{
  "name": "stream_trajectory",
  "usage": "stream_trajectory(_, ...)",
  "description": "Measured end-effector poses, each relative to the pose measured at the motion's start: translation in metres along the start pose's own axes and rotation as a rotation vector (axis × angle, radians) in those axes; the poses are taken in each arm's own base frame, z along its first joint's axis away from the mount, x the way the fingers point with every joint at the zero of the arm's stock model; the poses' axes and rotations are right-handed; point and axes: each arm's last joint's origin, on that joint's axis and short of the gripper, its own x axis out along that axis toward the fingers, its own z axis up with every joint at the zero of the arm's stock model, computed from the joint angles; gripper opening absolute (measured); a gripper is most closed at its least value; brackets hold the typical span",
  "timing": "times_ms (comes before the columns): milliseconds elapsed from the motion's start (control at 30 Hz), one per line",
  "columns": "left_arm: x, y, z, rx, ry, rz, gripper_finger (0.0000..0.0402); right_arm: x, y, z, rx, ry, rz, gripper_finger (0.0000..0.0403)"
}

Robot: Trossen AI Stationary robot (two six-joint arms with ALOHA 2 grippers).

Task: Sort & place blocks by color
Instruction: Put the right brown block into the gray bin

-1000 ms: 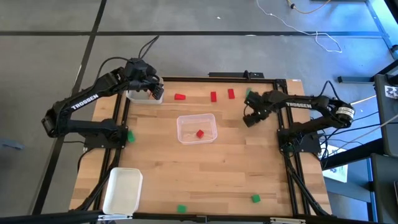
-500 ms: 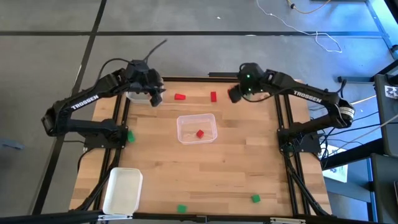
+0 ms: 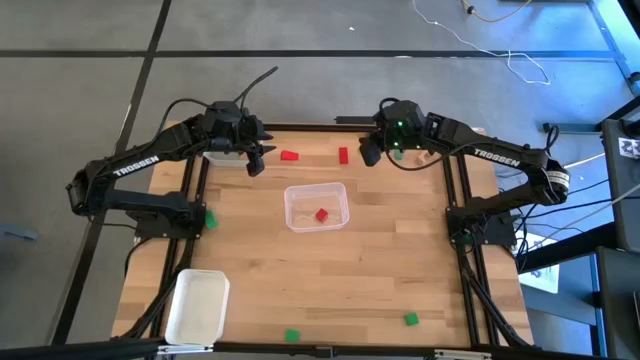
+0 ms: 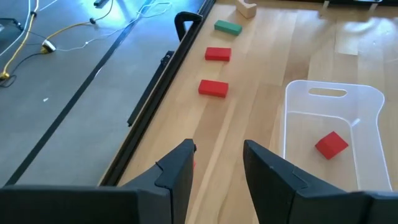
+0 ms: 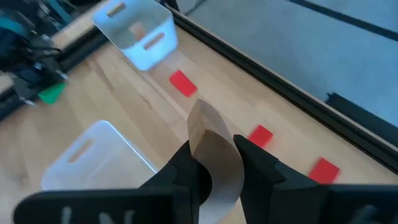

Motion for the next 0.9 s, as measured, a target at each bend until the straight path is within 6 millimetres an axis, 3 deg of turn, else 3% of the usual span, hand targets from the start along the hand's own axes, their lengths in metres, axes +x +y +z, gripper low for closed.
stream_trajectory(333, 0.0, -0.004, 0.001, 0.007, 0.005, 0.027, 0.0132, 0.007, 0.026, 0.015, -0.048, -0.188, 0.178, 0.0071)
stream_trajectory(600, 0.0, -0.01, 0.004, 0.051, -0.026, -0.04, 0.0132, 0.049, 0.042, 0.019, -0.067, -0.255, 0.338, 0.0071)
stream_trajectory(900, -0.003, -0.021, 0.027, 0.054, -0.253, -0.057, 0.0132, 0.095, 0.052, 0.021, -0.197, -0.285, 0.447, 0.0071)
